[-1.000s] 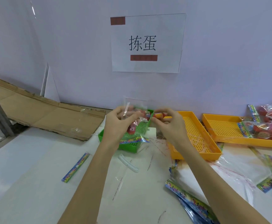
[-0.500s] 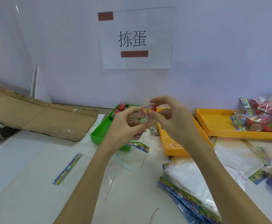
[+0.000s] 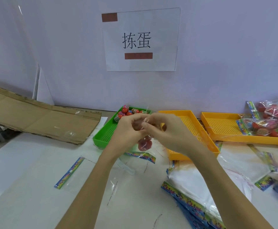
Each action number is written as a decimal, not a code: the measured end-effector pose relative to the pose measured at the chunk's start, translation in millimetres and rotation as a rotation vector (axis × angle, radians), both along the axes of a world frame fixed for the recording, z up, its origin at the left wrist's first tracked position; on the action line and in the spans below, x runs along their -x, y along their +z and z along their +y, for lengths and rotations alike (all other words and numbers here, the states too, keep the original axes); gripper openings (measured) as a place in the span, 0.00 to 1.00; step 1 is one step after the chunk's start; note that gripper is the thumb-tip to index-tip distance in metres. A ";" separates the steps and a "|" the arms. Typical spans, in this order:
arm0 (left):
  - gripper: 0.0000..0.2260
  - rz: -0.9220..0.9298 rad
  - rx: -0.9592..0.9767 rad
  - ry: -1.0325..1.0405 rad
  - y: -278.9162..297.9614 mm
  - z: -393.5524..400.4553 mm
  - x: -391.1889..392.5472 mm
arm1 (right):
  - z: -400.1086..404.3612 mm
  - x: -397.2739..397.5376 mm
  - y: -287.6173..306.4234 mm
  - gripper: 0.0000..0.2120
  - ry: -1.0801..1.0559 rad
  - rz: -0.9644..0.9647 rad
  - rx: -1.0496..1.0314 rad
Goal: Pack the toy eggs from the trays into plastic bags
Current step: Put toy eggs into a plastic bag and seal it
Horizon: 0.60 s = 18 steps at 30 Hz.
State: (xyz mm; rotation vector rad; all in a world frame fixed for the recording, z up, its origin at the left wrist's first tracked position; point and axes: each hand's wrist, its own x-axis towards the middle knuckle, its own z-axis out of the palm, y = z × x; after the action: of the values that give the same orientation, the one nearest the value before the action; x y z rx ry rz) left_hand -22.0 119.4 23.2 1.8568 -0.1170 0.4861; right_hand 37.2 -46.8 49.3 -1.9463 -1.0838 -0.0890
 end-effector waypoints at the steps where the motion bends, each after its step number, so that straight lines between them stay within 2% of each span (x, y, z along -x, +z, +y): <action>1: 0.15 0.008 -0.002 0.002 -1.4 0.6 -0.7 | 1.6 1.1 -2.4 0.06 -0.008 -0.019 0.022; 5: 0.14 0.010 -0.027 0.011 -5.3 -0.5 -3.2 | 2.6 -0.4 -5.4 0.04 -0.035 -0.028 0.050; 8: 0.11 0.019 0.046 0.028 -5.1 0.5 -3.2 | -1.7 -6.7 -3.6 0.03 -0.078 -0.026 -0.013; 11: 0.12 0.043 0.115 0.045 -2.5 0.6 -1.3 | -1.6 -8.0 -3.9 0.06 -0.111 -0.060 -0.021; 16: 0.16 0.254 0.175 -0.174 1.4 17.3 3.6 | 3.6 -5.0 -3.8 0.08 -0.166 -0.064 -0.194; 18: 0.15 0.244 0.218 -0.139 1.7 23.2 4.2 | 5.2 -2.8 -2.8 0.07 -0.161 -0.053 -0.267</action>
State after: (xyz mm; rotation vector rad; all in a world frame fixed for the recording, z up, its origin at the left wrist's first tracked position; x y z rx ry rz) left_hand -26.2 142.6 24.8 1.6664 -0.0269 0.1662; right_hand 40.0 -41.6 46.5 -1.7933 -0.8979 -0.3577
